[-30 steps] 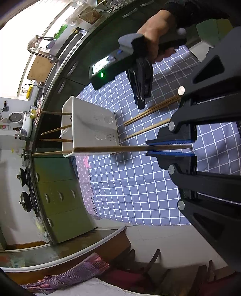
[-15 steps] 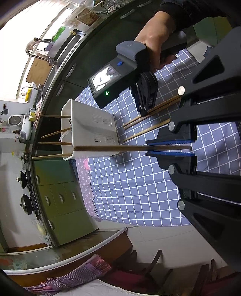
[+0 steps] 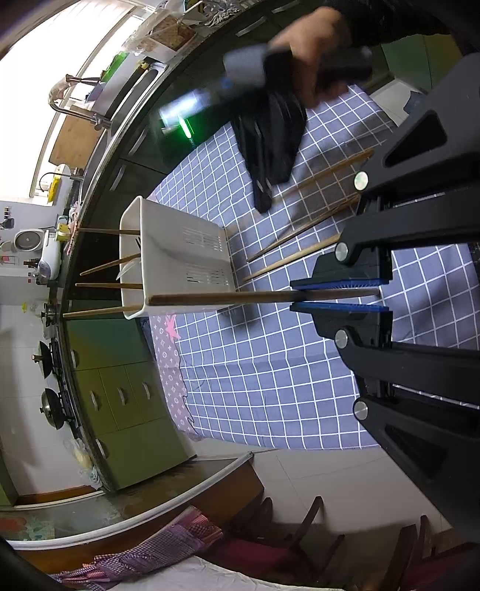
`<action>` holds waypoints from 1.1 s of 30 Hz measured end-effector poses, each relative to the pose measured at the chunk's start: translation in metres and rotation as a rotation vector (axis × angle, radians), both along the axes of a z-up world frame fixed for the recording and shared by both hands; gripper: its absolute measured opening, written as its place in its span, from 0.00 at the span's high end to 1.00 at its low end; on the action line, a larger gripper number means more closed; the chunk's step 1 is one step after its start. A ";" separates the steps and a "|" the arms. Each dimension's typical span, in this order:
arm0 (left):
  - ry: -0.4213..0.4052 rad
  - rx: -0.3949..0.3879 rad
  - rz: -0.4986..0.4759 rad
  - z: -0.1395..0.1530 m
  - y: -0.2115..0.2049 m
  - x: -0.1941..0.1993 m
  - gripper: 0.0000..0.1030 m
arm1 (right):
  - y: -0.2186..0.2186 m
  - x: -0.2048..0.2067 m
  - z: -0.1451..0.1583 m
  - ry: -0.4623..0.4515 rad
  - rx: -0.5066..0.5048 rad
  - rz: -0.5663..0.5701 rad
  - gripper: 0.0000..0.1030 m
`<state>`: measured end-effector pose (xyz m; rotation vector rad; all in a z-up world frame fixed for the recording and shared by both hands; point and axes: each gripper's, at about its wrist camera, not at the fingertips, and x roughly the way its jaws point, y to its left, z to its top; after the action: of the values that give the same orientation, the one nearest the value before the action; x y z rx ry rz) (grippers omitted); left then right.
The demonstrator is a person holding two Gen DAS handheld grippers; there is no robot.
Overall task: Organize utensils
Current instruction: 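Lift the chopstick upright with the left tool while the right tool grasps another chopstick, then carry both chopsticks over the white caddy and open both tools to drop them in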
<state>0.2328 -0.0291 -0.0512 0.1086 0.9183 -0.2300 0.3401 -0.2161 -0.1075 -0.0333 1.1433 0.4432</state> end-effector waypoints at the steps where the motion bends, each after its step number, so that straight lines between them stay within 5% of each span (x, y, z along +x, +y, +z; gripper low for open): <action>1: 0.000 0.000 0.000 0.000 0.000 0.000 0.94 | -0.010 -0.007 0.015 -0.036 0.035 -0.009 0.93; 11: 0.000 0.007 0.005 0.000 0.001 -0.001 0.94 | -0.086 -0.086 0.090 -0.284 0.134 -0.055 0.93; 33: -0.001 0.010 0.002 0.005 -0.004 -0.001 0.94 | -0.086 -0.095 0.089 -0.305 0.116 -0.040 0.93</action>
<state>0.2318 -0.0330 -0.0458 0.1171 0.9185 -0.2238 0.2452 -0.3016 -0.0187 0.0227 0.8163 0.4516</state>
